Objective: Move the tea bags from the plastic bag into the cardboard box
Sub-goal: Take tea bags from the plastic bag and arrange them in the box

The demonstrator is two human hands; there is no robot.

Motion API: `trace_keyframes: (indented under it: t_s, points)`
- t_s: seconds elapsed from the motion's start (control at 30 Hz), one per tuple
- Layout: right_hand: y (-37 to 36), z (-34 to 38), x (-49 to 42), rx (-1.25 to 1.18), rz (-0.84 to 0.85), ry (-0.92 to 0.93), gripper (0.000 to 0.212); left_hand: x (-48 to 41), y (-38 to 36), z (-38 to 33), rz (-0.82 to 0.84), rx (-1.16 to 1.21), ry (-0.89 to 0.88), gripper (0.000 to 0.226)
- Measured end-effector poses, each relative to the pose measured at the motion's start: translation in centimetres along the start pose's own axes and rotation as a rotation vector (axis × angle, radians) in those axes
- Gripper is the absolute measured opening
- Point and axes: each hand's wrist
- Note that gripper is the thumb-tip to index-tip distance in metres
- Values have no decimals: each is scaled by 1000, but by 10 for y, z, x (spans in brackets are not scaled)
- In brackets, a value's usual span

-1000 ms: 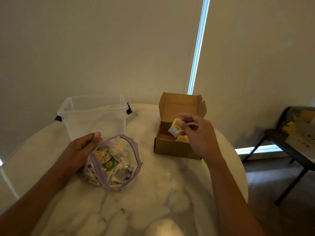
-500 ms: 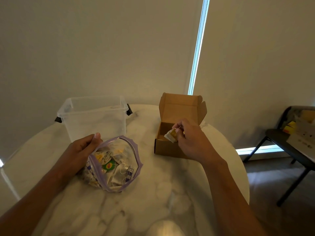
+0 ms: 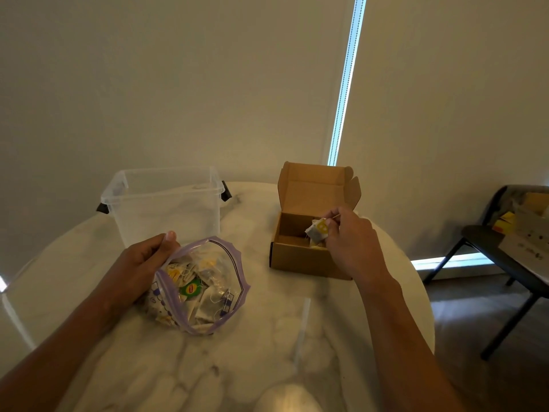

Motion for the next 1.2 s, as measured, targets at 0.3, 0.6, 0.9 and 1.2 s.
trace_keyframes:
  t_s: [0.3,0.6,0.9,1.2]
  points:
    - [1,-3,2,9,25,51,13,-1,1,1,4,-6,7,58]
    - [6,-9,4,163,102,41,17,-1,0,1,4,15,11,59]
    - [11,-4,7,92,24,88,25,-2,3,5,1,-6,18,63]
    - [-29,78,40,-130,287,618,23,1,0,-2,-31,19,2,66]
Point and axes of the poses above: each hand's wrist, its own x-axis away from the middle knuckle, its own y-axis out of the back of the hand, z = x × y, and after that the axes turned 14 degrees about z, right-handed
